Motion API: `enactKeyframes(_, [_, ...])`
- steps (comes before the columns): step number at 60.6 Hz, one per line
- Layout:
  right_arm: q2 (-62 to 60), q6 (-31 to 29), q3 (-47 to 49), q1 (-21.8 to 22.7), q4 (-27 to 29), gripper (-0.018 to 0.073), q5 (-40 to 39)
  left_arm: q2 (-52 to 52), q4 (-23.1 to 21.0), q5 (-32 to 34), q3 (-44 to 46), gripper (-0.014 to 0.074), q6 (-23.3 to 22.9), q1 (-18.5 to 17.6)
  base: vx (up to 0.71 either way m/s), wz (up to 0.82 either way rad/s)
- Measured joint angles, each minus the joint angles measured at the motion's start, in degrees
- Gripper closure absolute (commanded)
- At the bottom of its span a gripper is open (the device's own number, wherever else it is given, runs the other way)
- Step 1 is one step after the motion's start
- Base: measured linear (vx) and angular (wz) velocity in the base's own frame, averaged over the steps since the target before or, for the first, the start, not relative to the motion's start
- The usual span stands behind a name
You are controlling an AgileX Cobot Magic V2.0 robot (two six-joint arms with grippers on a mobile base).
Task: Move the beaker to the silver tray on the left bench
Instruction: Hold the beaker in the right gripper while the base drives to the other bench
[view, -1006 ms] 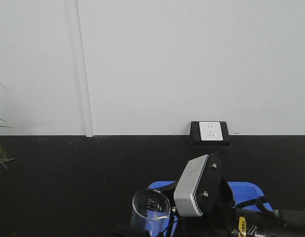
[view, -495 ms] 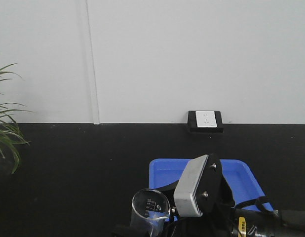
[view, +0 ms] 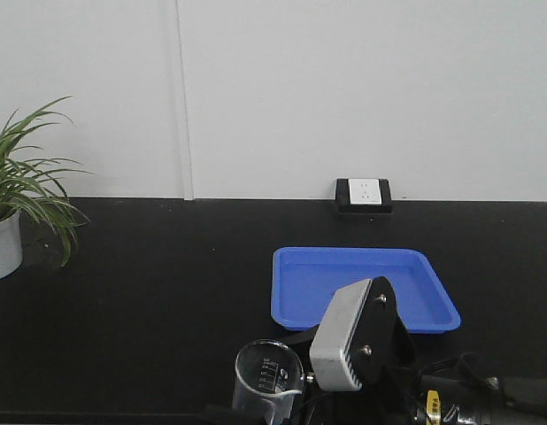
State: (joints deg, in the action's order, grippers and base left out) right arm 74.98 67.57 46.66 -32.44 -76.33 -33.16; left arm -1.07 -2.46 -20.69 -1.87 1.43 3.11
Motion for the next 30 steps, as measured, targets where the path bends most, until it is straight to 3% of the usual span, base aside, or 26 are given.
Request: enactKeyframes(30, [0.00, 0.00, 0.00, 0.00, 0.00, 0.0573, -0.02, 0.00, 0.00, 0.00, 0.00, 0.0595, 0.00, 0.00, -0.30, 0.02])
